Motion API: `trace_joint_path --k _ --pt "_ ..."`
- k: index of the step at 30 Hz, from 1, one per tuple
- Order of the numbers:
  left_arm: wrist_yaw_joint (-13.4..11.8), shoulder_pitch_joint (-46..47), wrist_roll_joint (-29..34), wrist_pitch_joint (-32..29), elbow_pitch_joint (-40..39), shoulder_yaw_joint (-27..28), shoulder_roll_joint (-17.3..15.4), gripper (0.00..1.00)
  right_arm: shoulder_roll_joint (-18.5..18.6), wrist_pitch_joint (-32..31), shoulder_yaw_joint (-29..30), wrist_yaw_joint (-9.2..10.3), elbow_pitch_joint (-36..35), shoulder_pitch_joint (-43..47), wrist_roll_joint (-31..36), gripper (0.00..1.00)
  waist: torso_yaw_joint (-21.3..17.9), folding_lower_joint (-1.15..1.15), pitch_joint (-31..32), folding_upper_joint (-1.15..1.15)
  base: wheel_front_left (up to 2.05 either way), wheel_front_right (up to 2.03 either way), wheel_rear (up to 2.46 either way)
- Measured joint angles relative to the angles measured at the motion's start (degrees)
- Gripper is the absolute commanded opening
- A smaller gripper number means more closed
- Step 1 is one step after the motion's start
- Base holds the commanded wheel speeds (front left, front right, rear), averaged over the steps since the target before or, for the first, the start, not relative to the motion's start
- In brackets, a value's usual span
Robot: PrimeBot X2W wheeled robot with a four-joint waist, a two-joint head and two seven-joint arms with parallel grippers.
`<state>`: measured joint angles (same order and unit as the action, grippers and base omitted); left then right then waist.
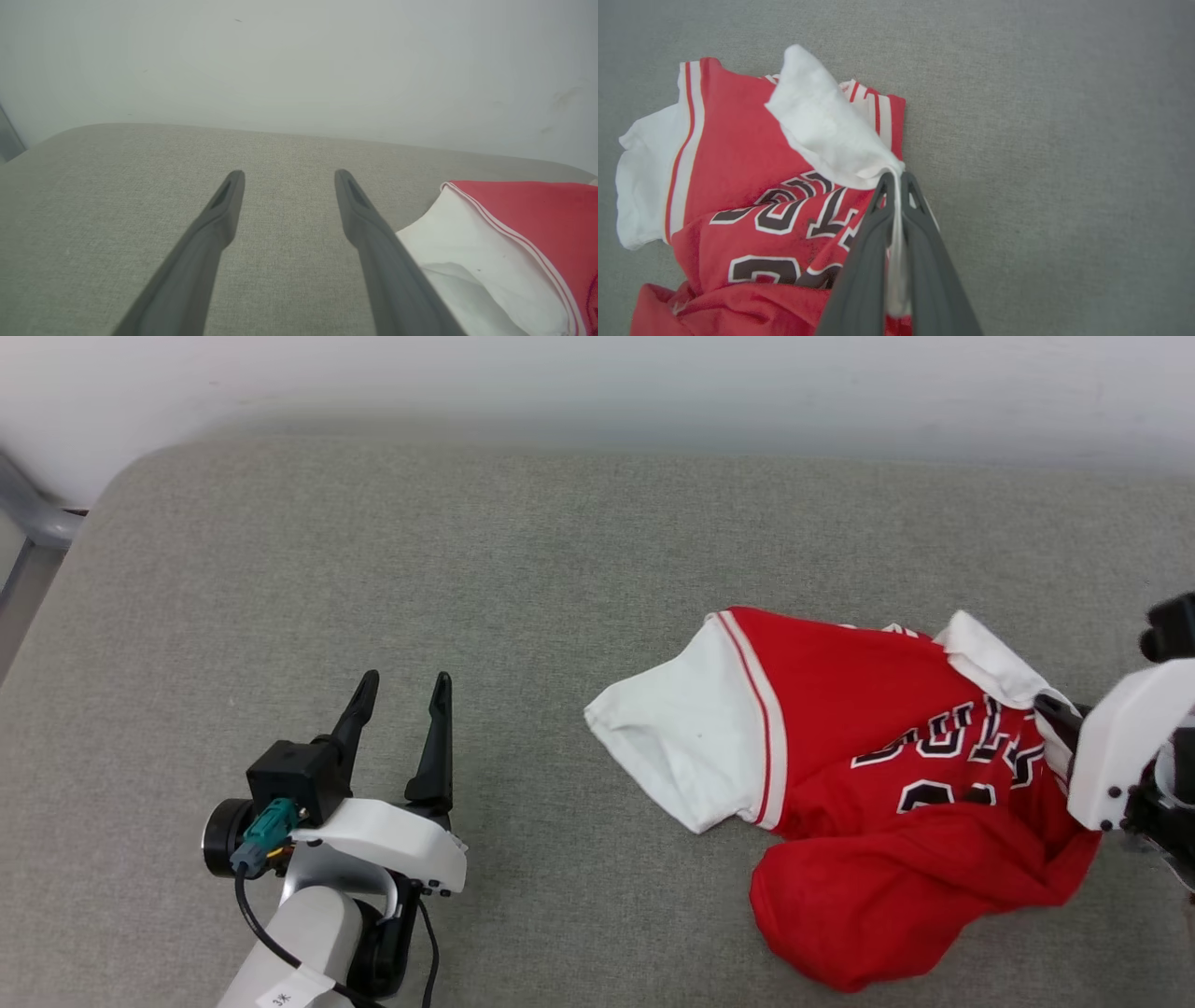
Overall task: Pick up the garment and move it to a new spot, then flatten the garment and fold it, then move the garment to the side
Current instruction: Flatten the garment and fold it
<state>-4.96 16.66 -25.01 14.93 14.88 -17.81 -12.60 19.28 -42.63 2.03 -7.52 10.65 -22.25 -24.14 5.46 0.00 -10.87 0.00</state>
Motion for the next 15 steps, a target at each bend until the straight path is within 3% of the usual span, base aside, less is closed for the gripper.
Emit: trace_joint_path --k 8,11,12,13,14,15 --pt "0.02 -0.26 0.13 0.05 -0.09 0.23 -0.15 1.0 -7.93 6.69 17.98 0.01 5.27 7.88 -1.56 0.0 -1.95 0.0 -0.08 0.0 0.0 0.0 0.0" --pt "0.12 -0.79 0.13 0.05 -0.09 0.22 -0.38 1.0 -10.66 9.13 21.7 0.01 7.15 10.28 -1.42 0.0 -2.41 0.0 -0.1 0.0 0.0 0.0 0.0" --pt "0.11 -0.96 0.12 0.07 -0.1 0.2 -0.45 1.0 -11.35 9.91 22.42 0.01 7.71 10.79 -1.12 0.05 -2.51 -0.01 -0.18 0.0 0.0 0.0 0.0" --pt "0.09 -0.99 0.11 0.05 -0.1 0.2 -0.54 1.0 -12.01 10.82 23.24 0.0 8.29 10.9 -1.03 0.14 -2.62 -0.01 -0.29 0.0 0.0 0.0 0.0" --pt "0.08 -0.99 0.11 0.05 -0.12 0.23 -0.64 1.0 -12.52 12.02 23.94 -0.01 8.61 10.83 -1.02 0.96 -2.71 -0.01 -0.38 0.0 0.0 0.0 0.0" --pt "-0.05 -0.99 0.07 0.05 -0.12 0.23 -0.76 1.0 -12.91 13.19 24.52 -0.02 8.87 10.71 -0.96 1.0 -2.79 -0.01 -0.46 0.0 0.0 0.0 0.0"
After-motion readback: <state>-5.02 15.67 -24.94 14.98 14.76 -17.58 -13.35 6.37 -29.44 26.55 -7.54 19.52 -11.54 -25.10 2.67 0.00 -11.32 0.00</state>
